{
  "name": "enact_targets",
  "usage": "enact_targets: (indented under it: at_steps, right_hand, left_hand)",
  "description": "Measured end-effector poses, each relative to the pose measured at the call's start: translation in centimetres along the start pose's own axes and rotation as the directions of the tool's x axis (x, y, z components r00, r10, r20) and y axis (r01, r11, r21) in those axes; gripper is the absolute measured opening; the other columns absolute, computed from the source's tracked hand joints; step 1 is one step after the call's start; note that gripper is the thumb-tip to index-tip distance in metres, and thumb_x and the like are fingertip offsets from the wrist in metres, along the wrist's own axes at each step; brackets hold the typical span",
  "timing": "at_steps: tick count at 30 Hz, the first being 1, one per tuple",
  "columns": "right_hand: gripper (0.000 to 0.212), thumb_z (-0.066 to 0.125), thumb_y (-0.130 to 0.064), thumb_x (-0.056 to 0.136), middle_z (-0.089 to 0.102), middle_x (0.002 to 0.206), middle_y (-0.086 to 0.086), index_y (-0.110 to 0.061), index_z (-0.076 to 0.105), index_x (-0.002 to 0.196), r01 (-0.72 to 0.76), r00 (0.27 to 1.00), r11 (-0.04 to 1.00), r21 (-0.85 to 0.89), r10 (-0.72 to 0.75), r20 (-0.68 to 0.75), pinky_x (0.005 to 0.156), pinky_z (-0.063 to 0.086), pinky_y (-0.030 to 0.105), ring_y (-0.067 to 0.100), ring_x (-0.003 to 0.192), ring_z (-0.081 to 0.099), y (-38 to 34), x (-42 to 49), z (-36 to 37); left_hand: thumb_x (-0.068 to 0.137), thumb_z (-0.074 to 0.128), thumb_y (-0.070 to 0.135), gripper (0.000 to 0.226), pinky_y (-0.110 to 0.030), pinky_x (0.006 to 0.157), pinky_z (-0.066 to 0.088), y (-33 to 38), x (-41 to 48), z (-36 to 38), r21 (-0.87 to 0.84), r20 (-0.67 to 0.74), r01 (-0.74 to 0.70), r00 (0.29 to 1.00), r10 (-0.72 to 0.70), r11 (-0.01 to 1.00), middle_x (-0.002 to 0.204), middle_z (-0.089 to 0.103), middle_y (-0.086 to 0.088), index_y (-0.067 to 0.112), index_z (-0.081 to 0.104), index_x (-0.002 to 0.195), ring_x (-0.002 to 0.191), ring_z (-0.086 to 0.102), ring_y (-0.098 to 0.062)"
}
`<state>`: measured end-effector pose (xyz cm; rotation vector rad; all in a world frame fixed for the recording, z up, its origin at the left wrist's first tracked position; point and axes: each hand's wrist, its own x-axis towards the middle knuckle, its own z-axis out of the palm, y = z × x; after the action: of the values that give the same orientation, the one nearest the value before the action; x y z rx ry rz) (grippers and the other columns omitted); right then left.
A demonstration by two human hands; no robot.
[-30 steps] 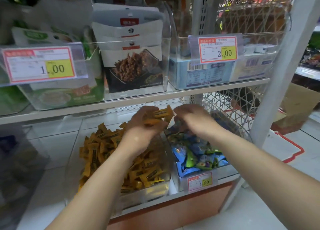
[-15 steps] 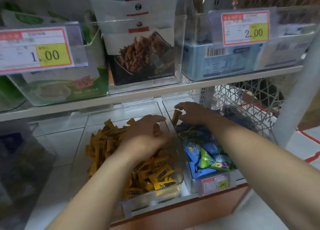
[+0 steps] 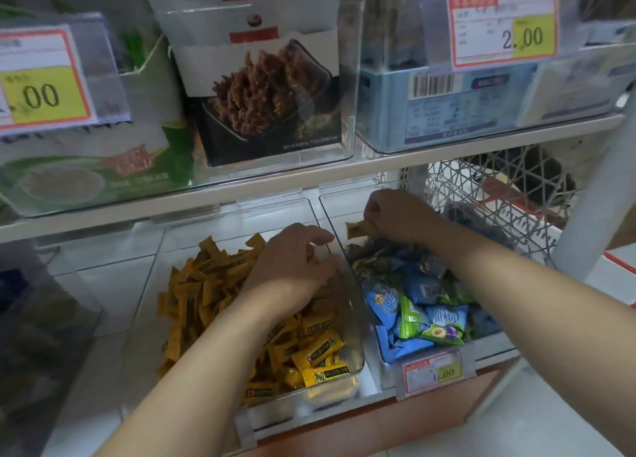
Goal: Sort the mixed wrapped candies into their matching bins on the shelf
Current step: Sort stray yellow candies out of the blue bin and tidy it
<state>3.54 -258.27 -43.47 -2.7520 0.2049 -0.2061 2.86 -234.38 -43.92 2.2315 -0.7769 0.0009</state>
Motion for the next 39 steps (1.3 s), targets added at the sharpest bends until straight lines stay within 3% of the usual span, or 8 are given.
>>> enact_targets:
  at_steps: [4, 7, 12, 15, 19, 23, 29, 39]
  right_hand:
    - [0.015, 0.053, -0.027, 0.100, 0.066, 0.084, -0.010, -0.028, 0.059, 0.087, 0.043, 0.990, 0.943, 0.329, 0.003, -0.138, 0.055, 0.042, 0.015, 0.003, 0.071, 0.065, -0.7, -3.9, -2.4]
    - [0.014, 0.057, -0.027, 0.099, 0.072, 0.070, -0.006, -0.025, 0.063, 0.087, 0.061, 0.995, 0.847, 0.528, -0.011, -0.098, 0.047, 0.041, 0.009, 0.005, 0.059, 0.069, -2.2, -6.5, -3.6]
    - [0.013, 0.062, -0.027, 0.097, 0.073, 0.068, -0.010, -0.020, 0.066, 0.087, 0.113, 0.993, 0.791, 0.601, -0.075, -0.089, 0.053, 0.046, 0.016, 0.009, 0.057, 0.068, -4.3, -7.4, -3.9]
    - [0.010, 0.060, -0.030, 0.096, 0.075, 0.082, -0.011, -0.023, 0.067, 0.093, 0.095, 0.991, 0.840, 0.534, -0.028, -0.133, 0.069, 0.054, 0.025, 0.004, 0.071, 0.070, -3.3, -6.5, -3.5]
    - [0.010, 0.063, -0.031, 0.095, 0.074, 0.094, -0.014, -0.029, 0.072, 0.099, 0.073, 0.997, 0.895, 0.440, -0.082, 0.001, 0.080, 0.051, 0.020, -0.004, 0.084, 0.067, -1.4, -4.8, -2.6]
    - [0.013, 0.063, -0.035, 0.095, 0.071, 0.103, -0.017, -0.035, 0.073, 0.103, 0.121, 0.945, 0.960, 0.251, -0.189, 0.266, 0.073, 0.042, 0.011, -0.006, 0.091, 0.062, -1.7, -2.9, -1.3]
    - [0.023, 0.059, -0.031, 0.096, 0.069, 0.112, -0.005, -0.032, 0.070, 0.116, 0.183, 0.815, 0.979, -0.092, -0.098, 0.571, 0.080, 0.049, 0.029, 0.016, 0.098, 0.063, -2.3, -1.5, 0.3]
    - [0.032, 0.070, -0.047, 0.087, 0.071, 0.103, -0.004, -0.023, 0.072, 0.108, 0.197, 0.838, 0.973, -0.121, -0.103, 0.537, 0.078, 0.051, 0.030, 0.016, 0.092, 0.065, -2.2, -2.0, 0.3]
  left_hand:
    - [0.089, 0.065, 0.045, 0.044, -0.024, 0.092, 0.045, 0.9, 0.2, 0.2, 0.009, -0.075, 0.026, 0.997, -0.025, 1.000, 0.122, 0.054, 0.021, 0.043, 0.051, 0.131, 0.107, 0.056, -0.002]
    - [0.088, 0.065, 0.049, 0.057, -0.031, 0.101, 0.044, 2.4, 0.1, 0.4, -0.088, -0.099, 0.012, 0.995, -0.021, 0.996, 0.136, 0.051, 0.017, 0.055, 0.038, 0.137, 0.121, 0.051, -0.006]
    - [0.085, 0.074, 0.029, 0.019, -0.036, 0.090, 0.052, 4.1, -0.1, 0.5, -0.216, -0.203, -0.050, 0.979, 0.005, 0.975, 0.098, 0.068, 0.016, 0.041, 0.065, 0.097, 0.094, 0.064, -0.006]
    - [0.085, 0.072, 0.038, 0.014, -0.033, 0.077, 0.054, 2.8, -0.1, -0.6, -0.062, -0.251, 0.085, 0.963, -0.098, 0.994, 0.093, 0.066, 0.018, 0.044, 0.060, 0.087, 0.085, 0.064, -0.009]
    - [0.088, 0.064, 0.045, 0.039, -0.043, 0.094, 0.049, 0.1, -0.1, -1.7, 0.294, -0.172, 0.290, 0.953, -0.248, 0.911, 0.126, 0.060, 0.003, 0.034, 0.057, 0.125, 0.113, 0.057, -0.021]
    - [0.088, 0.061, 0.051, 0.042, -0.034, 0.097, 0.044, 1.0, -0.2, -1.2, 0.114, -0.149, 0.149, 0.980, -0.131, 0.982, 0.131, 0.054, 0.011, 0.038, 0.055, 0.127, 0.113, 0.054, -0.011]
    - [0.071, 0.058, 0.067, 0.044, -0.034, 0.095, 0.045, 2.1, -0.5, 0.2, 0.075, 0.173, -0.010, 0.985, -0.003, 0.997, 0.119, 0.051, 0.019, 0.048, 0.057, 0.110, 0.110, 0.052, -0.009]
    - [0.082, 0.069, 0.053, 0.041, -0.030, 0.093, 0.044, 1.7, -0.5, 0.3, 0.046, 0.146, -0.016, 0.989, 0.010, 0.999, 0.121, 0.048, 0.018, 0.040, 0.059, 0.120, 0.107, 0.051, -0.008]
